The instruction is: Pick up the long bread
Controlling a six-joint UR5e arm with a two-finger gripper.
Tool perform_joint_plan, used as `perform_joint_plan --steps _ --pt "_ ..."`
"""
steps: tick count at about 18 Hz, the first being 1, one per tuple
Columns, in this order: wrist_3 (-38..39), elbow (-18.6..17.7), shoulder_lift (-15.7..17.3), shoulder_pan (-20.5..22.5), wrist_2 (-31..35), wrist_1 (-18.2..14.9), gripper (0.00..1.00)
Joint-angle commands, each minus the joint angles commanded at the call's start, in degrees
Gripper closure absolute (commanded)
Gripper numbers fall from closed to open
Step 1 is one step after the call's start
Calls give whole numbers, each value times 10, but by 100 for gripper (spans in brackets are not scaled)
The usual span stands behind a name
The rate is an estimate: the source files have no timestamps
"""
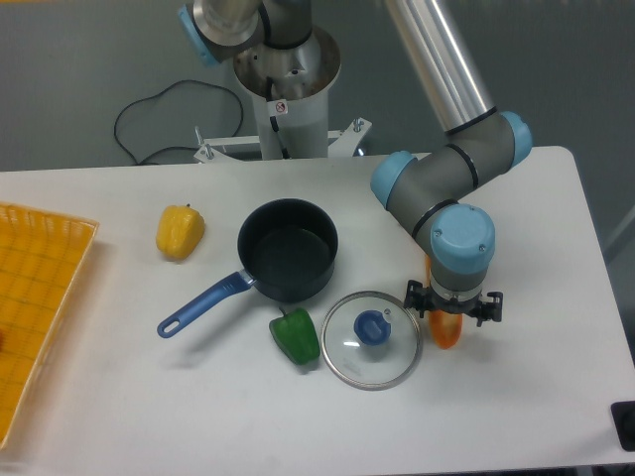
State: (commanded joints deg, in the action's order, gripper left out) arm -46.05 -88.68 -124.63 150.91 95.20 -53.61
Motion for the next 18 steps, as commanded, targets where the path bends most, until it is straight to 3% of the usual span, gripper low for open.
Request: perform_joint_plan --steps 18 --pt "-7 -1 -2 2 -8 -3 0"
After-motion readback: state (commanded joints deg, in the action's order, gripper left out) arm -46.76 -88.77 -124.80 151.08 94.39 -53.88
